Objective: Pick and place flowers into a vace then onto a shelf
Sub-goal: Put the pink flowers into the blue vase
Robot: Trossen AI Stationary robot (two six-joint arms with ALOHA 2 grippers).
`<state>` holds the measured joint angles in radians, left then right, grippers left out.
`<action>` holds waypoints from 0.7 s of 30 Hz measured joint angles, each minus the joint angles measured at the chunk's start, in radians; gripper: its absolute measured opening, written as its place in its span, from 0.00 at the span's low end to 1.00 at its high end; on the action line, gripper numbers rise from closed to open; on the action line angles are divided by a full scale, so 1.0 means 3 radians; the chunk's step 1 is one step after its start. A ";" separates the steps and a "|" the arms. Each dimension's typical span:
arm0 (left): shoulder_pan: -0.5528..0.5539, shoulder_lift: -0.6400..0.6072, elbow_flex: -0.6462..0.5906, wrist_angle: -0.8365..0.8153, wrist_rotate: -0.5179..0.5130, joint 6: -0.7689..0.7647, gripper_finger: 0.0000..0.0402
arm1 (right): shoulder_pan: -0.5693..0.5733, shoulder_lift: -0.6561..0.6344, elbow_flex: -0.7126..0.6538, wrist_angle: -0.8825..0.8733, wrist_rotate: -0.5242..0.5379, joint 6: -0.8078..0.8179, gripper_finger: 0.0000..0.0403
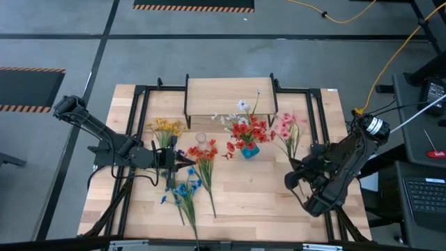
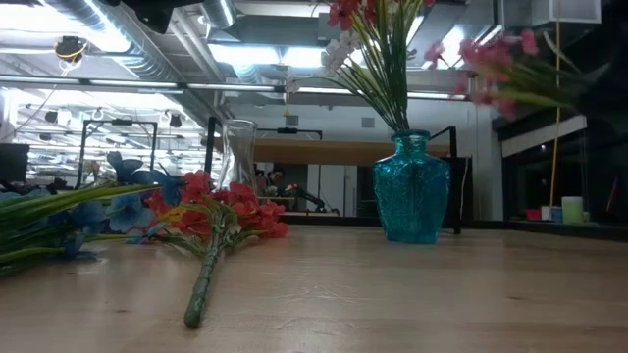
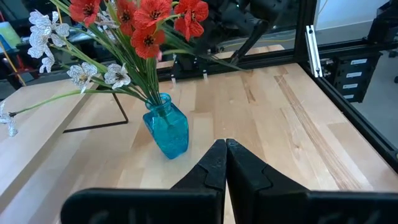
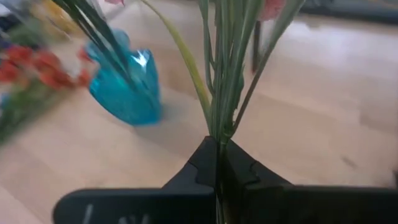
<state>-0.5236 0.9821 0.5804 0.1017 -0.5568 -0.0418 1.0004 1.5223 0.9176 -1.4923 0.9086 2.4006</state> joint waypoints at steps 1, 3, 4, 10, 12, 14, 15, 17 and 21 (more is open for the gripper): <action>0.0000 0.0000 0.0000 0.0000 0.0000 -0.0001 0.01 | -0.0002 0.0000 0.0000 -0.0013 0.0099 -0.0002 0.00; 0.0000 0.0000 0.0000 0.0000 0.0000 0.0006 0.01 | -0.0001 0.0000 0.0000 -0.0016 0.0319 -0.0012 0.00; 0.0000 0.0000 0.0000 0.0000 0.0000 0.0005 0.01 | 0.0000 0.0000 0.0000 -0.0015 0.0426 -0.0026 0.00; 0.0000 0.0000 0.0000 0.0000 0.0000 0.0004 0.01 | 0.0000 -0.0001 0.0176 -0.0133 0.0753 -0.0095 0.00; 0.0000 0.0000 0.0000 0.0000 0.0000 0.0004 0.01 | 0.0000 -0.0002 0.0307 -0.0273 0.0790 -0.0103 0.00; 0.0000 0.0000 0.0000 0.0000 0.0000 0.0004 0.01 | -0.0021 -0.0024 0.0422 -0.0260 0.0851 -0.0283 0.00; 0.0000 0.0000 0.0000 0.0000 0.0000 0.0003 0.01 | -0.0028 -0.0048 0.0482 -0.0260 0.0909 -0.0403 0.00; 0.0000 0.0000 0.0000 0.0000 0.0000 0.0005 0.01 | -0.0049 -0.0087 0.0618 -0.0263 0.1036 -0.0583 0.00; 0.0000 0.0000 0.0000 0.0003 0.0000 0.0005 0.01 | -0.0056 -0.0114 0.0873 -0.0266 0.1305 -0.1013 0.00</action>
<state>-0.5236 0.9821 0.5804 0.1024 -0.5568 -0.0402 0.9836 1.4881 1.1797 -1.5720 1.3001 2.0968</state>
